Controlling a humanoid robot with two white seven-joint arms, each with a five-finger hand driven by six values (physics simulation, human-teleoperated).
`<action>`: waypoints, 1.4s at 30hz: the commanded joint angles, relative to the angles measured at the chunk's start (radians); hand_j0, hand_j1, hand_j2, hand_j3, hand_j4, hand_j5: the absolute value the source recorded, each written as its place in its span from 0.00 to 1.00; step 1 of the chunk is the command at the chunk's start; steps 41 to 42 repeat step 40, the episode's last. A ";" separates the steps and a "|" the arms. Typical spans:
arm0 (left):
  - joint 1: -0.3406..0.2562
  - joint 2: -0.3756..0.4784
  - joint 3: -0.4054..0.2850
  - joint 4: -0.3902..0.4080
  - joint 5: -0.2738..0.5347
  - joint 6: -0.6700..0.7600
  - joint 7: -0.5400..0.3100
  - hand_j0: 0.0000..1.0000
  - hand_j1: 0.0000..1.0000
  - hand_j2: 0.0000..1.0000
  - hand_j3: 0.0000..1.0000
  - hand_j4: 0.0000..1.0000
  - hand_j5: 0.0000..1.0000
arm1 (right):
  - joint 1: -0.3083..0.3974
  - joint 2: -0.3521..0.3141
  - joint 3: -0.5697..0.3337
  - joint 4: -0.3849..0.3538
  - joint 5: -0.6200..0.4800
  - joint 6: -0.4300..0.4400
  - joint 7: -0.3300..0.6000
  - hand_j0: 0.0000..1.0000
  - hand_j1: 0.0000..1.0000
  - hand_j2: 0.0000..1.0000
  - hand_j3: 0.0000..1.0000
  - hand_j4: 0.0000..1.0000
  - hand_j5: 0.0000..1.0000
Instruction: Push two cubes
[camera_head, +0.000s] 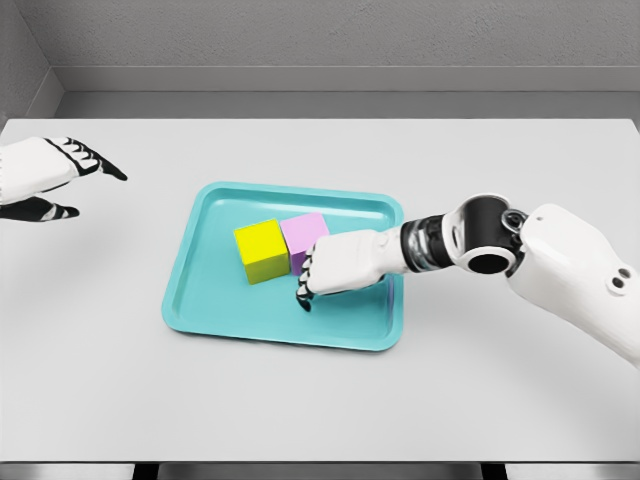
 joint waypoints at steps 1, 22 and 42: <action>0.000 -0.011 -0.002 0.004 0.002 0.002 0.000 0.80 0.80 0.80 0.80 0.80 0.80 | 0.000 0.004 -0.002 0.001 -0.004 0.002 0.000 0.60 0.60 0.60 0.60 0.60 0.60; -0.006 -0.022 -0.004 0.006 -0.001 0.002 -0.003 0.80 0.80 0.80 0.80 0.80 0.80 | 0.002 -0.218 -0.016 -0.203 -0.040 0.002 0.000 0.60 0.60 0.60 0.60 0.60 0.60; -0.002 -0.009 0.003 0.004 0.010 0.002 0.002 1.00 1.00 1.00 1.00 1.00 1.00 | 0.115 -0.577 -0.407 -0.157 -0.349 0.002 0.000 1.00 1.00 1.00 1.00 1.00 1.00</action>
